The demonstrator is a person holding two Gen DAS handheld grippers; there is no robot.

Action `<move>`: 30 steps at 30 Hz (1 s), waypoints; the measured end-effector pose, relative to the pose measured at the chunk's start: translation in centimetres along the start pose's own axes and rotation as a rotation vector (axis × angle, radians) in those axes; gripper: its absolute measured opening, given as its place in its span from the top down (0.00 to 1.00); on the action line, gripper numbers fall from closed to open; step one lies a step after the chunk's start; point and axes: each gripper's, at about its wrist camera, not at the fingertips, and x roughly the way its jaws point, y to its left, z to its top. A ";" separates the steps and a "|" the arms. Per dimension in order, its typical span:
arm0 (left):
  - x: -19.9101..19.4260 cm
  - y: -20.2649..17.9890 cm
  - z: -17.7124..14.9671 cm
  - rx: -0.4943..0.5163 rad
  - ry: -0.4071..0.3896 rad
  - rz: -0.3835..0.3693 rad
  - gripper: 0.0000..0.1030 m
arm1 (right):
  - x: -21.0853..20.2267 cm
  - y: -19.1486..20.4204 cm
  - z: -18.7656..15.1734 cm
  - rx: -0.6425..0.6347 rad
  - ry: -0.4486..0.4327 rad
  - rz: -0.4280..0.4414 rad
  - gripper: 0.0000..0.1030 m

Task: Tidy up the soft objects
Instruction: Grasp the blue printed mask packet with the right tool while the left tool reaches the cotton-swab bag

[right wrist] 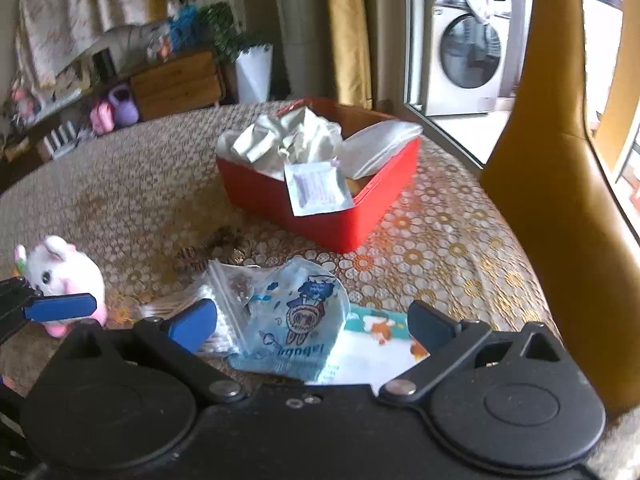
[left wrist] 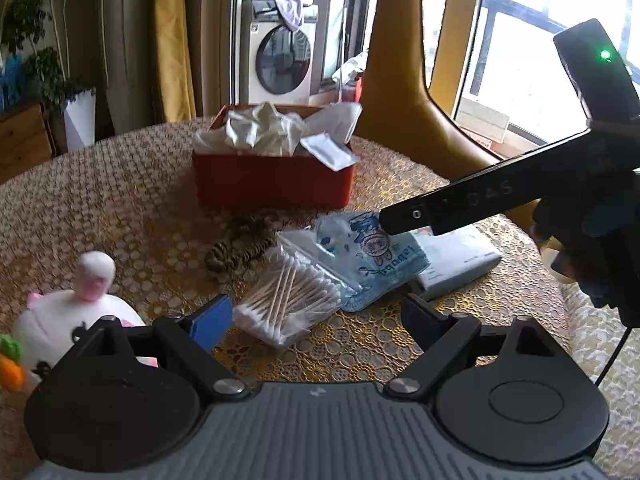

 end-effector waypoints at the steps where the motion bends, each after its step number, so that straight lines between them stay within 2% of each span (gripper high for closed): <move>1: 0.4 0.1 -0.1 0.000 0.004 0.006 0.11 | 0.8 -0.1 0.2 -0.011 0.012 0.000 0.03; 5: 2.1 0.4 -0.2 0.007 0.020 0.043 0.11 | 3.4 -0.8 0.8 -0.023 0.052 0.028 0.07; 11: 4.3 0.9 -0.4 0.024 0.045 0.043 0.11 | 6.4 -1.4 1.0 -0.036 0.130 0.097 0.09; 14: 5.0 0.9 -0.3 0.035 0.039 0.039 0.11 | 6.9 -1.7 1.1 -0.039 0.138 0.125 0.11; 19: 6.0 1.2 -0.4 0.046 0.045 0.031 0.11 | 7.4 -1.7 1.2 -0.057 0.147 0.148 0.24; 23: 5.9 1.0 -0.7 0.076 0.037 0.020 0.11 | 7.3 -1.4 1.1 -0.077 0.153 0.193 0.40; 25: 5.8 0.9 -0.8 0.086 0.031 0.015 0.11 | 6.9 -1.2 1.0 -0.082 0.145 0.208 0.43; 30: 5.8 -0.1 -1.2 0.158 0.020 0.000 0.14 | 5.5 -0.9 0.8 -0.081 0.119 0.230 0.56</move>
